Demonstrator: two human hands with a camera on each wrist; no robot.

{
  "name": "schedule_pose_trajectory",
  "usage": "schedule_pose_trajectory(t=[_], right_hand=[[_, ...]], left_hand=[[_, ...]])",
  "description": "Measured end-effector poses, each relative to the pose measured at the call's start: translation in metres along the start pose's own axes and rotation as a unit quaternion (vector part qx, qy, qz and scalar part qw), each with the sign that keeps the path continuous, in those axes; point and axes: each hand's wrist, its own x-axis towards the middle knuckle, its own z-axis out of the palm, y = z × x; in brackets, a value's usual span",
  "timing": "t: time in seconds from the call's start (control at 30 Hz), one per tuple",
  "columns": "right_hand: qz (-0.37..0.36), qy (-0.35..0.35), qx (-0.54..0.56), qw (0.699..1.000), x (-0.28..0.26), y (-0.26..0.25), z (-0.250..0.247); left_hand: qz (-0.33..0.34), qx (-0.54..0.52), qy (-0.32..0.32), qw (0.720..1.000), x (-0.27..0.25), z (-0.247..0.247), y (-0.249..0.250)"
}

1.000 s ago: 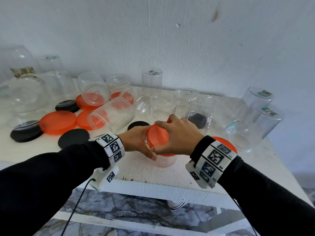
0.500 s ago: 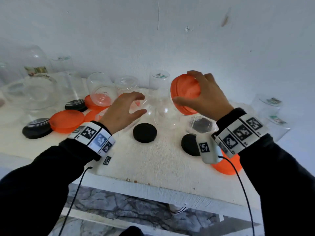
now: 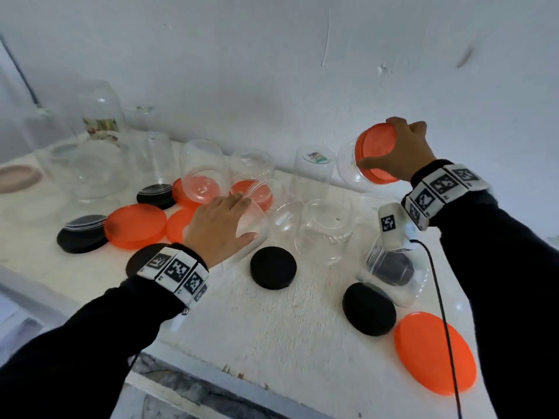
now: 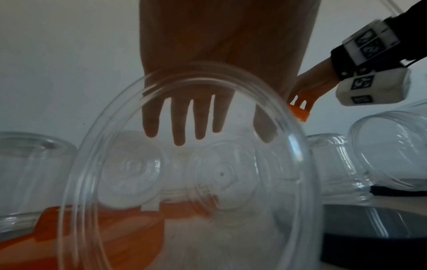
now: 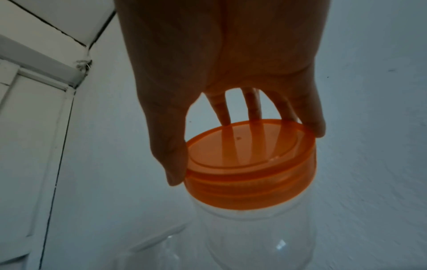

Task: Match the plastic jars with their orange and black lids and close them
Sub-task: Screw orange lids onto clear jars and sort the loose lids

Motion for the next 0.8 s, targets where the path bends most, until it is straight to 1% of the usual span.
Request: schedule_pose_trajectory(t=[0.1, 0.2, 0.37, 0.53, 0.67, 0.8], right_hand=[[-0.007, -0.030, -0.035, 0.999, 0.028, 0.001, 0.007], [-0.018, -0.086, -0.075, 0.993, 0.052, 0.002, 0.015], [-0.040, -0.183, -0.176, 0.966, 0.080, 0.003, 0.033], [-0.053, -0.236, -0.246, 0.938, 0.101, 0.005, 0.045], [-0.070, -0.276, -0.271, 0.919, 0.112, 0.003, 0.053], [-0.080, -0.300, -0.292, 0.905, 0.115, 0.003, 0.062]], left_hand=[[-0.007, -0.031, -0.001, 1.000, 0.001, -0.001, 0.000], [-0.003, -0.039, 0.011, 0.999, 0.001, 0.000, -0.001], [0.002, -0.056, 0.022, 0.998, 0.003, 0.004, -0.004], [0.001, -0.073, 0.016, 0.997, 0.003, 0.004, -0.005], [0.005, -0.075, 0.011, 0.997, 0.004, 0.005, -0.006], [-0.001, -0.077, 0.011, 0.997, 0.004, 0.005, -0.005]])
